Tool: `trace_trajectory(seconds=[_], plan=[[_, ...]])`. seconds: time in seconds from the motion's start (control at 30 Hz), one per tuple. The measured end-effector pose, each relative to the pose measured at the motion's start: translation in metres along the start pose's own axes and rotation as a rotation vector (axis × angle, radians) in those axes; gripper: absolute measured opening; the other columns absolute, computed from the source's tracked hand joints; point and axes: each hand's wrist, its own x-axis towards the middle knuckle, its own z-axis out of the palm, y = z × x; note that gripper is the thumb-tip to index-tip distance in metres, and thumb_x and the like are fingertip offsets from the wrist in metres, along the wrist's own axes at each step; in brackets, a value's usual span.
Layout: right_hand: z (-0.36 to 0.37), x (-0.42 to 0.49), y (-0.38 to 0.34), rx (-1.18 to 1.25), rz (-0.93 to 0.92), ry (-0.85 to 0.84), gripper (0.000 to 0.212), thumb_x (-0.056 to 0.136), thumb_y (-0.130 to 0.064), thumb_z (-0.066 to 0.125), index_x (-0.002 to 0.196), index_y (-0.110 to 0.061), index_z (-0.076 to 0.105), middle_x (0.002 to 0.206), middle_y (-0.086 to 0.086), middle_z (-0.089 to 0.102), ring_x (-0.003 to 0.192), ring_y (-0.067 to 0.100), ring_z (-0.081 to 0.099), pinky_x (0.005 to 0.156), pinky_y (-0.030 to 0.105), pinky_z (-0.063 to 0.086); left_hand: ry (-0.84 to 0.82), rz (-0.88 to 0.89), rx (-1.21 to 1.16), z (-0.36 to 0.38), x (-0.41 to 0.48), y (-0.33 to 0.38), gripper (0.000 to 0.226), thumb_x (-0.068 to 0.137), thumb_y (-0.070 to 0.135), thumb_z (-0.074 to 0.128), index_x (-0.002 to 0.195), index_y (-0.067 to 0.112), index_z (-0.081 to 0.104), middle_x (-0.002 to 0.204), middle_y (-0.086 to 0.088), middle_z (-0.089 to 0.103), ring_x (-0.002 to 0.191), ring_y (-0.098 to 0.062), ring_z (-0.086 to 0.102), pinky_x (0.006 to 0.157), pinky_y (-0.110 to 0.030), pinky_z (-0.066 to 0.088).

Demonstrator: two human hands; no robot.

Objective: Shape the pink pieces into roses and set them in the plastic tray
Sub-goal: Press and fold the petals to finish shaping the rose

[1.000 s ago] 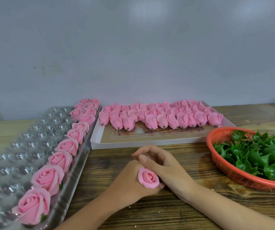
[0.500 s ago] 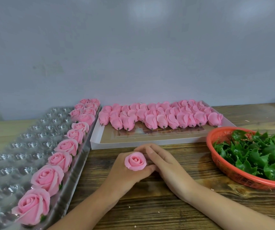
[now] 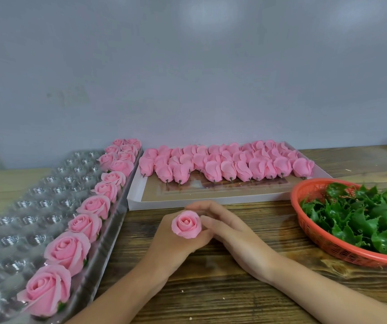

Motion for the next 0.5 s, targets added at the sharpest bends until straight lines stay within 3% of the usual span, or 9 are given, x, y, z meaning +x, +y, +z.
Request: trace_trajectory(seconds=[0.2,0.37,0.5], plan=[[0.0001,-0.0012,-0.0026,-0.099,0.004,-0.029,0.043,0.087,-0.021,0.064,0.129,-0.021,0.057,0.124,-0.003,0.067,0.120,0.011,0.060,0.098,0.023,0.048,-0.027,-0.027,0.015,-0.0015,0.0036,-0.0015,0.011,0.078,0.020,0.076,0.088,0.024,0.074,0.089,0.003,0.073,0.089,-0.011,0.068,0.085,-0.034,0.055],[0.0005,-0.0006,-0.0034,-0.075,0.015,-0.021,0.039,0.086,-0.023,0.060,0.125,-0.022,0.060,0.121,-0.004,0.069,0.118,0.009,0.061,0.099,0.023,0.046,-0.036,0.011,0.053,-0.0017,0.0031,-0.0037,0.016,0.079,0.012,0.074,0.085,0.026,0.073,0.088,0.005,0.073,0.087,-0.007,0.068,0.076,-0.019,0.053],[0.0037,-0.0024,-0.0018,-0.202,-0.004,-0.018,0.040,0.088,-0.021,0.071,0.126,-0.024,0.059,0.118,-0.007,0.068,0.114,0.006,0.061,0.096,0.019,0.047,-0.040,0.076,0.335,0.0031,0.0044,-0.0029,0.011,0.082,0.021,0.073,0.082,0.030,0.068,0.081,0.009,0.068,0.084,0.002,0.062,0.072,-0.008,0.046]])
